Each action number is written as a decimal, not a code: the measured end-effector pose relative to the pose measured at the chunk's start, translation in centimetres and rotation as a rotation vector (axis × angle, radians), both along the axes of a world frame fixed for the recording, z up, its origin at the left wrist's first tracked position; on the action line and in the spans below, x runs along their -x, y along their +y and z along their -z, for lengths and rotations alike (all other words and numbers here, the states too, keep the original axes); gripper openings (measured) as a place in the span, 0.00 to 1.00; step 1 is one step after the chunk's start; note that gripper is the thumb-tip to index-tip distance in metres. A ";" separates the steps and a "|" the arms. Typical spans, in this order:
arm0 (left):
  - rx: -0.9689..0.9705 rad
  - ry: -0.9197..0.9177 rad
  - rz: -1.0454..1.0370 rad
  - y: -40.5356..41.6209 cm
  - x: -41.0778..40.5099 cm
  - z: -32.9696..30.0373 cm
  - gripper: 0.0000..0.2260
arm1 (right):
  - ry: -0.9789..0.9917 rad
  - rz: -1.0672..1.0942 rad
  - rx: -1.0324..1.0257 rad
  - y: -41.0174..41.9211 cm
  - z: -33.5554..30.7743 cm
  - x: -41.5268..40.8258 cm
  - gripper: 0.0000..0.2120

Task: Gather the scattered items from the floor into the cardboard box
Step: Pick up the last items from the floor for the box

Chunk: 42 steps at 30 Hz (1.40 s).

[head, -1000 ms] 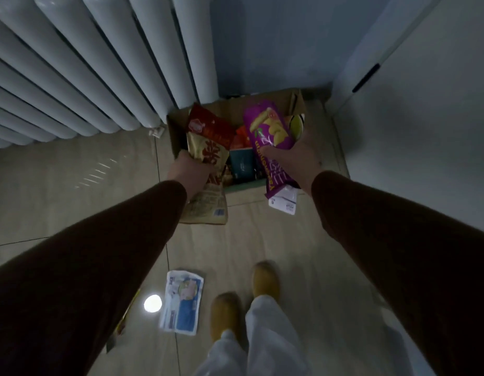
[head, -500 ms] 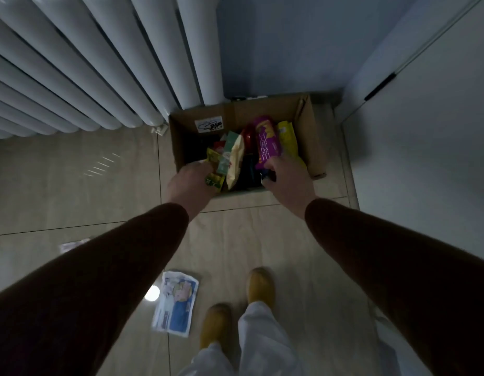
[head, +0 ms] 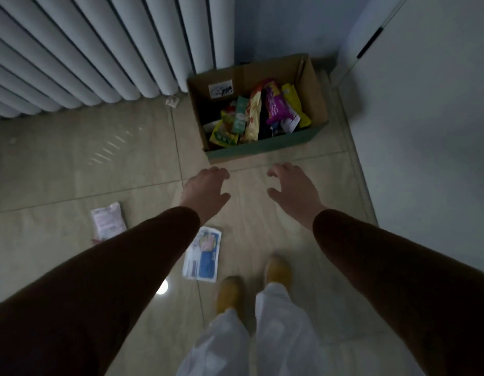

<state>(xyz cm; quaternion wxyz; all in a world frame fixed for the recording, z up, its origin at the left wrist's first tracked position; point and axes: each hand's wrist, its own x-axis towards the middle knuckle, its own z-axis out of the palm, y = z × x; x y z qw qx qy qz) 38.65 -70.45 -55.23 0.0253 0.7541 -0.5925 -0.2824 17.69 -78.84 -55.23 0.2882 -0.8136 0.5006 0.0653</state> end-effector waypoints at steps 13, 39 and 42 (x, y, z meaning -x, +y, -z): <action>-0.040 0.009 -0.112 21.6 -1.2 -0.7 0.20 | -0.033 -0.081 -0.006 20.3 -0.1 -2.1 0.18; -0.161 -0.156 0.299 40.7 -33.2 -2.4 0.22 | -0.012 0.271 -0.127 47.5 0.3 -30.3 0.15; -0.164 -0.154 0.341 37.8 -34.1 -1.5 0.18 | -0.050 0.349 -0.132 46.1 1.2 -31.8 0.14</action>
